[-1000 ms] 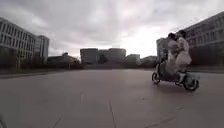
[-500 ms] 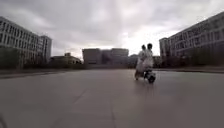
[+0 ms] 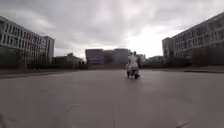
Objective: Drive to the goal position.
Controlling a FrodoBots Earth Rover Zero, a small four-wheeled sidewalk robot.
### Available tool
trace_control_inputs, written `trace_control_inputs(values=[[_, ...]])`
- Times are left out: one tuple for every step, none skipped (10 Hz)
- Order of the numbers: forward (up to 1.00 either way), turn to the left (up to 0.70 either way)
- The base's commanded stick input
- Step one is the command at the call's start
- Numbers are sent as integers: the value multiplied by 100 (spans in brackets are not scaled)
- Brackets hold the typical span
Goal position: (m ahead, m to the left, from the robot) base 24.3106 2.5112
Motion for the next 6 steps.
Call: trace_control_inputs(values=[[100, 9], [100, 9], [100, 8], [100, 9], [100, 8], [100, 9]])
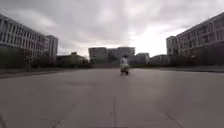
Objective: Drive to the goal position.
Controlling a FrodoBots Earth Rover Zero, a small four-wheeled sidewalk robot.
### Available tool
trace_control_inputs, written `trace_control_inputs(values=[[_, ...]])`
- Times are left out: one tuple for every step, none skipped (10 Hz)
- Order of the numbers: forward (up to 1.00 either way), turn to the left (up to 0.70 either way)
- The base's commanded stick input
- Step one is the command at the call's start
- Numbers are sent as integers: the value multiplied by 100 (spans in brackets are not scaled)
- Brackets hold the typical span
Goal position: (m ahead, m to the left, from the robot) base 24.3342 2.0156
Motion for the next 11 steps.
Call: trace_control_inputs(values=[[100, 9], [100, 9], [100, 9], [100, 8], [100, 8], [100, 8], [100, 8], [100, 9], [100, 8], [100, 8], [100, 9]])
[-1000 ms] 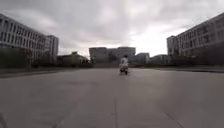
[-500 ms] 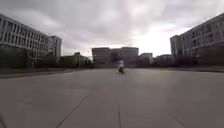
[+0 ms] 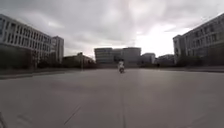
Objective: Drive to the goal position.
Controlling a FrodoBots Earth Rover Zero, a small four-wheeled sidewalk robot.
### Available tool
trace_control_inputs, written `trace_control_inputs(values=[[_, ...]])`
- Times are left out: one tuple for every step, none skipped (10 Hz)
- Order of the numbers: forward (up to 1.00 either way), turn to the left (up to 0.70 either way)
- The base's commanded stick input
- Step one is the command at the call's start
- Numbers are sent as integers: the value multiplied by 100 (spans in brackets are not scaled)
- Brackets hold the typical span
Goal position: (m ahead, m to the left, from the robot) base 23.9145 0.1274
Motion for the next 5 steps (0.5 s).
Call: trace_control_inputs(values=[[100, 9], [100, 9], [100, 9], [100, 9], [100, 8]])
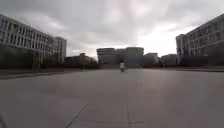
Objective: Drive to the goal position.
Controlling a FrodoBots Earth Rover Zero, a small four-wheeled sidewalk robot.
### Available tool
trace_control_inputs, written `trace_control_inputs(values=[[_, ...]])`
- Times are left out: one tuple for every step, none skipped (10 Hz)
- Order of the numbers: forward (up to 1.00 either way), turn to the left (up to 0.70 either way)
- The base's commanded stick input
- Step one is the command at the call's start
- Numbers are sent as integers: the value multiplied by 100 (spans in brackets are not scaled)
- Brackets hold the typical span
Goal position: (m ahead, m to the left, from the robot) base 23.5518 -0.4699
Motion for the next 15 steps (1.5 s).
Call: trace_control_inputs(values=[[100, 8], [100, 7], [100, 7], [100, 8], [100, 7], [100, 8], [100, 7], [100, 8], [100, 8], [100, 7], [100, 7], [100, 7], [100, 8], [100, 7], [100, 7]])
